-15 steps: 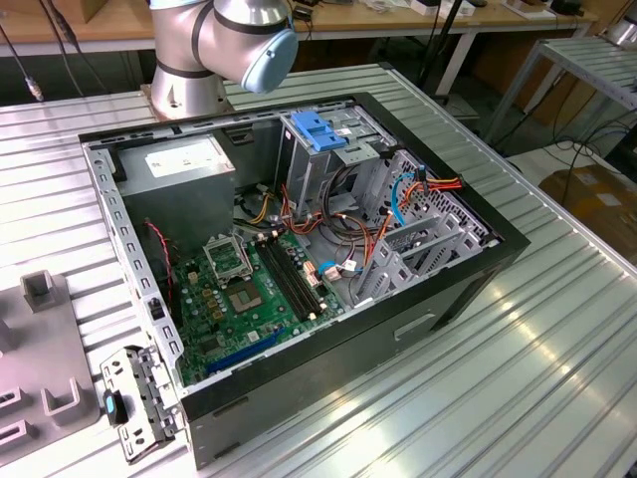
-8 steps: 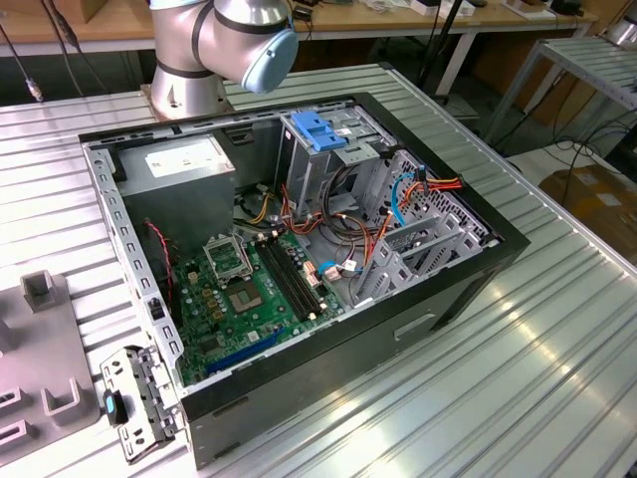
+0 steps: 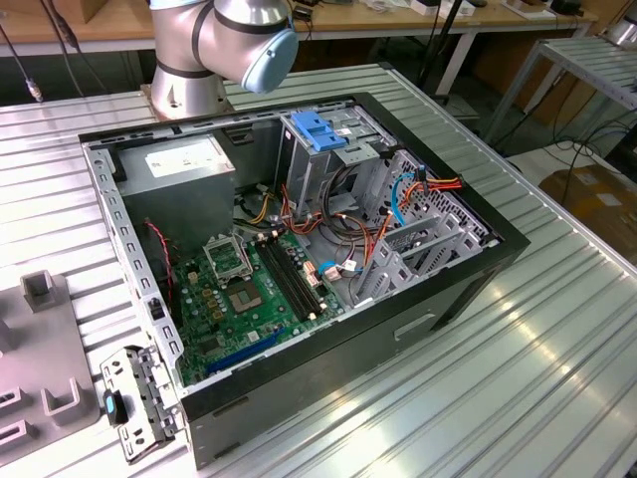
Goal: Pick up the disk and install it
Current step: 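Pick up the disk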
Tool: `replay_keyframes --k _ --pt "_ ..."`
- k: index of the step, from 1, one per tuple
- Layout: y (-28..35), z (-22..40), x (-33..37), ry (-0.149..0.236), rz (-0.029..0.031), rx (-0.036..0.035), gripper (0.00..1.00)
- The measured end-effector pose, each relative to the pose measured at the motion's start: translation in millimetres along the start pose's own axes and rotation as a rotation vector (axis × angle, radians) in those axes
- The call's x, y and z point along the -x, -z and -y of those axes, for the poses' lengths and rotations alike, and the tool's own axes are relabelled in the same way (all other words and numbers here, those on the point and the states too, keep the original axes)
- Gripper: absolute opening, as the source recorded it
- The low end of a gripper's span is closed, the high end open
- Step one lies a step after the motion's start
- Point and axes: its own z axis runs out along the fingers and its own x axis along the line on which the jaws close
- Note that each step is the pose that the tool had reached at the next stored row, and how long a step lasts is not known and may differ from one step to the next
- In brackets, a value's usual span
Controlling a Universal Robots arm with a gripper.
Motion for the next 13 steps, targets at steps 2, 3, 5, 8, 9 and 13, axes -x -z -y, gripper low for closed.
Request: replay_keyframes --k 2,3,5,8,9,13 --pt "-0.3 2.4 0.1 0.000 0.0000 0.0001 0.37" --pt "-0.4 3.8 0.1 0.000 0.0000 0.0000 0.37" --pt "-0.4 7.6 0.2 0.000 -0.0001 0.0001 0.37" --pt "-0.6 13.5 0.4 0.000 0.0000 0.0001 0.37" --pt "-0.7 16.1 0.5 0.000 0.0000 0.0000 0.37" --pt "-0.9 26.3 0.8 0.000 -0.0001 0.0001 0.37"
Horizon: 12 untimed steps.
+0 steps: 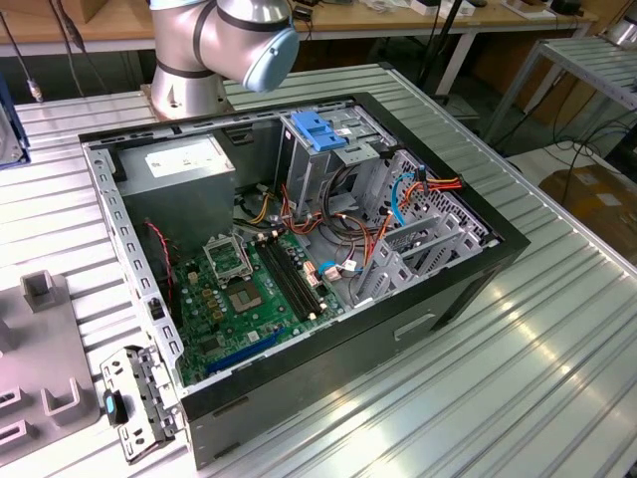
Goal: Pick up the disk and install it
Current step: 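Pick up the disk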
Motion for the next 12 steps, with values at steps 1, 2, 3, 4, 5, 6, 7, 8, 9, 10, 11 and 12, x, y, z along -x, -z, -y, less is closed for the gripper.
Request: replay_keyframes --k 1,2,3,4,5,6,7,8,9,10,11,12 --pt "-0.1 2.3 0.1 0.000 0.0000 0.0000 0.37" --pt "-0.2 4.4 0.1 0.000 0.0000 0.0000 0.37" --pt "-0.2 6.4 0.2 0.000 0.0000 0.0000 0.37" --pt "-0.3 8.4 0.2 0.000 0.0000 0.0000 0.37" --pt "-0.4 10.2 0.3 0.000 0.0000 0.0000 0.37" --pt "-0.4 11.8 0.3 0.000 0.0000 -0.0001 0.37" --pt "-0.4 12.2 0.4 0.000 0.0000 0.0000 0.37" --pt "-0.5 12.3 0.4 0.000 0.0000 -0.0001 0.37" --pt "-0.5 12.4 0.4 0.000 0.0000 -0.0001 0.37" --pt "-0.4 12.5 0.4 0.000 0.0000 0.0000 0.37" --pt "-0.5 12.6 0.4 0.000 0.0000 -0.0001 0.37" --pt "-0.5 13.5 0.4 0.000 0.0000 0.0000 0.37"
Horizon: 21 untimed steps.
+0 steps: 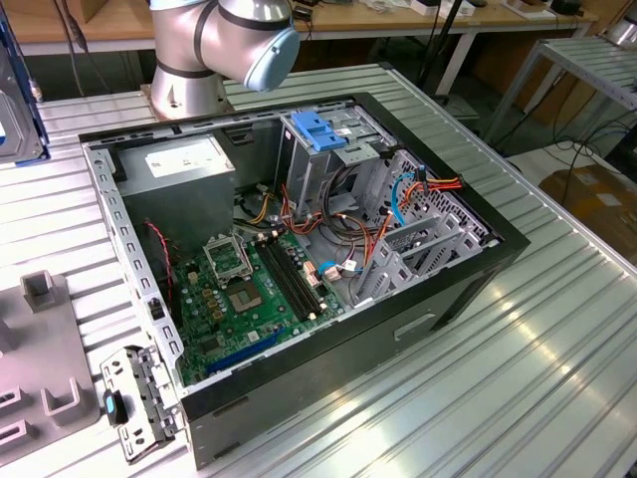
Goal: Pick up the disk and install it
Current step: 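Pick up the disk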
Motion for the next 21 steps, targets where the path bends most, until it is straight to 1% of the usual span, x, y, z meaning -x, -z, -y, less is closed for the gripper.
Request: replay_keyframes --k 3,5,9,15,21 --pt "0.0 3.2 0.1 0.000 0.0000 0.0000 0.37" --pt "-0.1 7.4 0.2 0.000 0.0000 0.0000 0.37" --pt "-0.3 13.8 0.4 0.000 0.0000 0.0000 0.37" --pt "-0.4 20.6 0.6 0.000 0.0001 0.0000 0.37" --pt "-0.5 28.9 0.9 0.000 0.0000 0.0000 0.37"
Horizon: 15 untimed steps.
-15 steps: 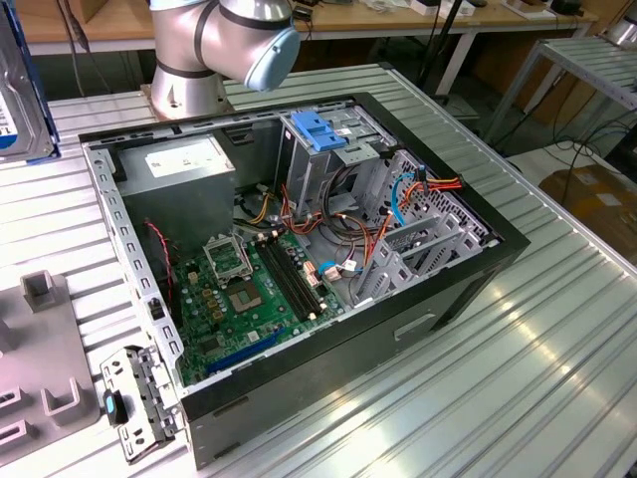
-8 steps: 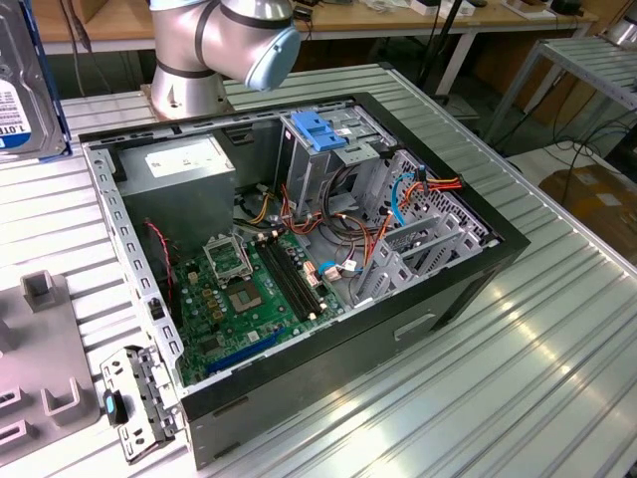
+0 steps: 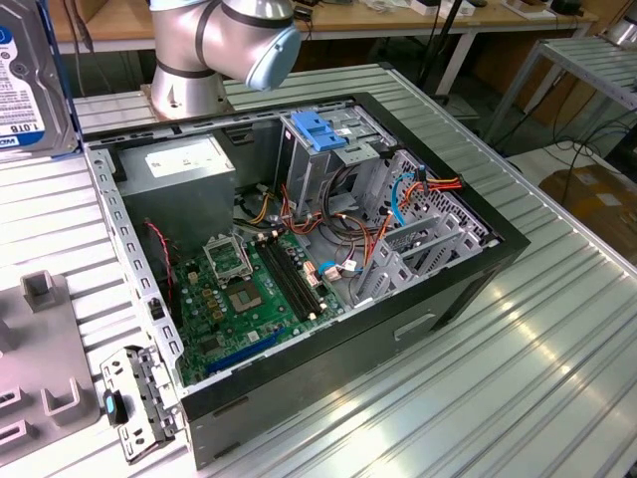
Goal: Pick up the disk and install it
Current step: 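Pick up the disk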
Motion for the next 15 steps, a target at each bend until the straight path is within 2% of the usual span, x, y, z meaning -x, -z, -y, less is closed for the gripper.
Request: replay_keyframes --k 15 --pt "-0.4 21.4 0.7 0.000 0.0000 0.0000 0.37"
